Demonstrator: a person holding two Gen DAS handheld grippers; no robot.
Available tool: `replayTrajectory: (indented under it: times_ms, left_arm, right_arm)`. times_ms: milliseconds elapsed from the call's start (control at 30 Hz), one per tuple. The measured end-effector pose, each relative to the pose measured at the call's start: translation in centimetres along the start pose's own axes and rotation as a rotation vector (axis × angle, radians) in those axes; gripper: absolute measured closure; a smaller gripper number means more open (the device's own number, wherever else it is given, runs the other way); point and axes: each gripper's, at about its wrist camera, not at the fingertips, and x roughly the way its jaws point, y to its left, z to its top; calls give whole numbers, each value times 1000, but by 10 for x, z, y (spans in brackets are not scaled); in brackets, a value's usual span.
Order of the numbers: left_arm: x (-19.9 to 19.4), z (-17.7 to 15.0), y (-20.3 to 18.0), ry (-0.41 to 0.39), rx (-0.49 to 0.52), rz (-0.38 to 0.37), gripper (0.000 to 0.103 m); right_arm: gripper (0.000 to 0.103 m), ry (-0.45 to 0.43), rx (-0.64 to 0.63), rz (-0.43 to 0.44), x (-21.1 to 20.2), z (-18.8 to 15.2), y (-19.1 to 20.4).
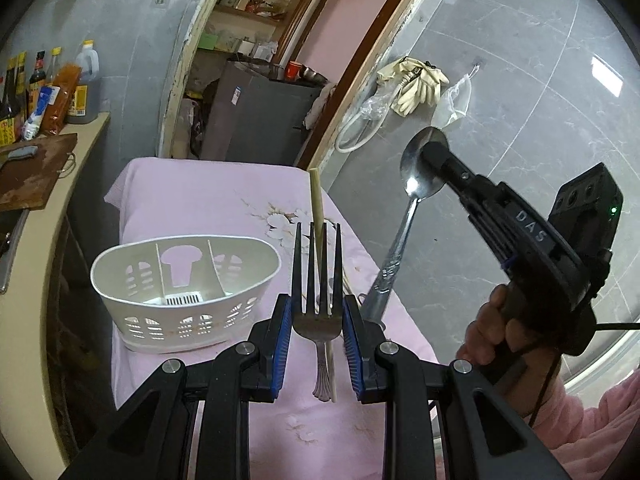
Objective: Organize utensils
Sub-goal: 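Carry the fork and spoon in both tools over the white caddy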
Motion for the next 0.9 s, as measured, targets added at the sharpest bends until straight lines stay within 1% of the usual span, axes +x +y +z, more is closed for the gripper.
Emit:
replayTrajectory:
  times_ms: [100, 333, 400, 433, 533, 633, 800, 900]
  left_arm:
    - [2, -2, -2, 5, -3, -10, 79]
    - [7, -3, -3, 27, -28, -43, 79]
    - [9, -2, -2, 42, -39, -67, 79]
    - [9, -2, -2, 45, -42, -70, 79]
    - [10, -3, -2, 48, -32, -50, 79]
    - [10, -3, 1, 50, -38, -37, 79]
    - [-1, 8, 9, -1, -34, 17, 79]
    - [-13, 22, 17, -56, -31, 58, 79]
  right_arm:
    - [101, -3, 7, -34, 0, -5, -5]
    - [101, -22, -53, -139, 5, -8, -7]
    - [101, -14, -82, -162, 10, -10, -10]
    - [101, -8, -74, -162, 11, -9, -12]
    - [101, 2, -72, -165, 12, -6, -16]
    - [101, 3, -76, -150, 12, -1, -18]
    - [101, -24, -92, -107, 20, 13, -11]
    - [101, -49, -120, -74, 28, 19, 1]
